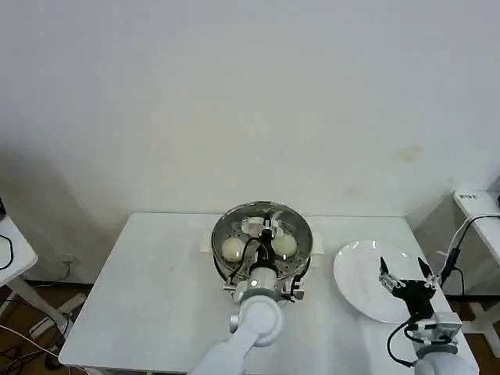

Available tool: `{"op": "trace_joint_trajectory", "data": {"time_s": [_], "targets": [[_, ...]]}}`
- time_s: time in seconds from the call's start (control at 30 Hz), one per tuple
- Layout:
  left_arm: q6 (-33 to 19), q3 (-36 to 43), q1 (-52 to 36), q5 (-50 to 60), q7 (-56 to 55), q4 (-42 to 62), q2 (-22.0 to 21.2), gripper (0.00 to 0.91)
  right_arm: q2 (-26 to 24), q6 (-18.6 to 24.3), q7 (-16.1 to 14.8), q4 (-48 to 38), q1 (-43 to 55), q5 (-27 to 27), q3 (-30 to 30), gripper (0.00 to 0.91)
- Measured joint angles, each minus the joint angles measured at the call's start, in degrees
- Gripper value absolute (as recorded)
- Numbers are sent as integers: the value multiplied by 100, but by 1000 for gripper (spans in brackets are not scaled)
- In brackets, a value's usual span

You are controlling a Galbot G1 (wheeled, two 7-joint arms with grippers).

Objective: Take steamed baozi put them in steamer then cover it.

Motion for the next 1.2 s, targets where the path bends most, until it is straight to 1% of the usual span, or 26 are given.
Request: {"op": "trace_joint_trajectory", "data": {"time_s": [0.27, 0.3, 0.33, 0.37, 1.2], "targets": [[-72, -49, -22, 33, -49, 46, -12, 0, 20, 1, -1, 26, 5, -1, 6, 907], [-83, -54, -25, 35, -49, 46, -13, 202, 22, 1, -1, 29, 0, -2, 6, 907], [-88, -64, -26, 35, -46, 44, -16, 685, 23, 1, -1, 31, -4, -2, 7, 907], [-91, -77, -24, 35, -38, 41, -26, 907, 28, 2, -1, 34, -7, -2, 7, 907], [-137, -132, 50, 98, 184, -262, 47, 907, 47, 22, 5, 13, 11, 0, 21, 907]]}}
